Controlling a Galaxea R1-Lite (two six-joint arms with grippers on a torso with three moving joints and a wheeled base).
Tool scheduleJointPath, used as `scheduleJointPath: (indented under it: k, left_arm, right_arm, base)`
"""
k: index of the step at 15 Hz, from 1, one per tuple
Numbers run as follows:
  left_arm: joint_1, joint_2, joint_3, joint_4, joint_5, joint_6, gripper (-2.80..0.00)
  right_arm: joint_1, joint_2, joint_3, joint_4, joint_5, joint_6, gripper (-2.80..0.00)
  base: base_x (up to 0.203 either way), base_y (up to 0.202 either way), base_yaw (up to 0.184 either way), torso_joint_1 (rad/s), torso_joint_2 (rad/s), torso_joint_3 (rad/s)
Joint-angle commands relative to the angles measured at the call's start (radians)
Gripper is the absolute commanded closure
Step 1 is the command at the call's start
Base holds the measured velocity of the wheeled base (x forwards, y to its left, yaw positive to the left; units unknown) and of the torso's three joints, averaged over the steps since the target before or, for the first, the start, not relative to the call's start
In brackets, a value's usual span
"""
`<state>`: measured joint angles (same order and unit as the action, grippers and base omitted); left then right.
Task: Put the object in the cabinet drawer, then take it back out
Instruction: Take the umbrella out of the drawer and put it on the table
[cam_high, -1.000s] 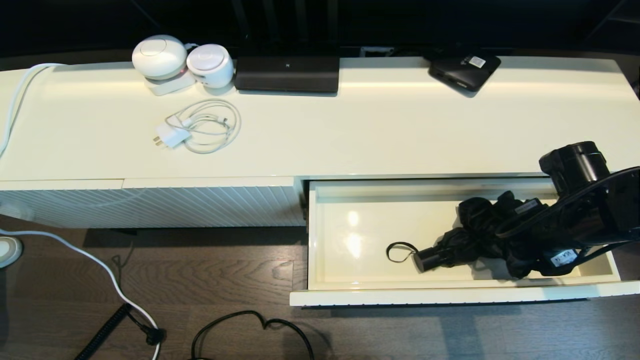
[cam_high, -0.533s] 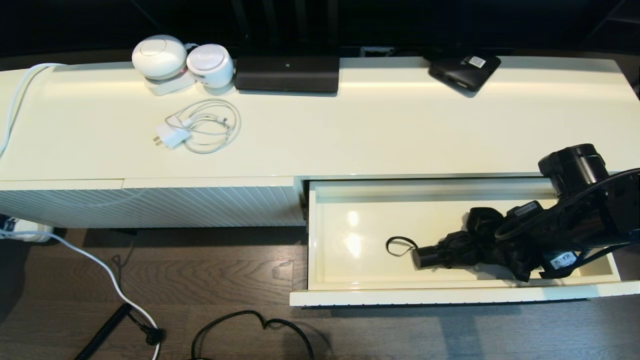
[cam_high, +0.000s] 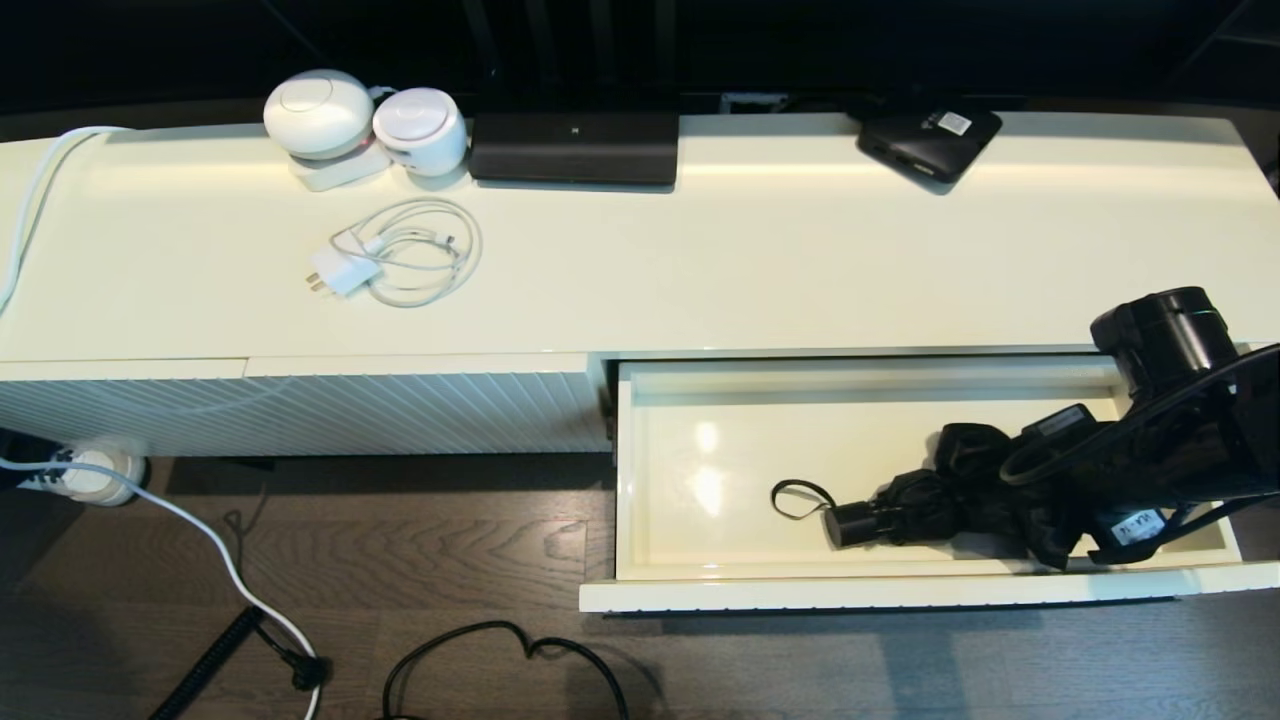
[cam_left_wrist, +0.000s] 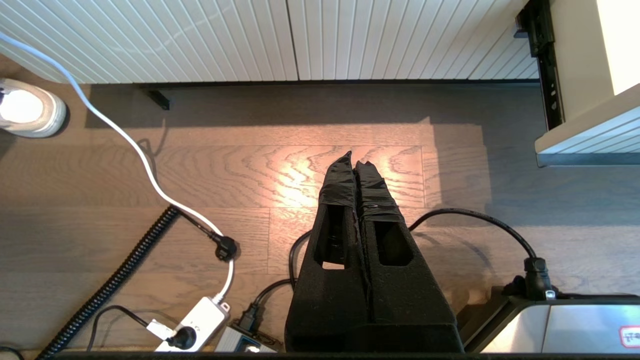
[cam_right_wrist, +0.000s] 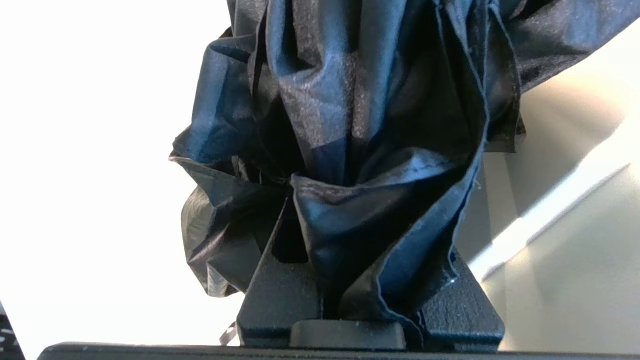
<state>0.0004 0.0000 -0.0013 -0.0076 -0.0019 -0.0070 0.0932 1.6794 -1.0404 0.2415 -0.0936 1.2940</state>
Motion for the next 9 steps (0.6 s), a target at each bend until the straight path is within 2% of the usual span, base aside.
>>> scheduleJointPath:
  k: [1,9]
  left_arm:
    - [0.001,0.0,0.0,0.0,0.0,-0.001,0.0]
    - [0.001,0.0,0.0,0.0,0.0,-0.001,0.0]
  right_arm:
    - [0.0,-0.026,0.002,0.001,0.0,0.007,0.0]
    - [0.003,-0.117,-0.003,0.048,0.005,0.006,0.0]
  base:
    - [0.0,0.0,0.0,0.0,0.0,0.0]
    - [0.0,0.0,0.0,0.0,0.0,0.0]
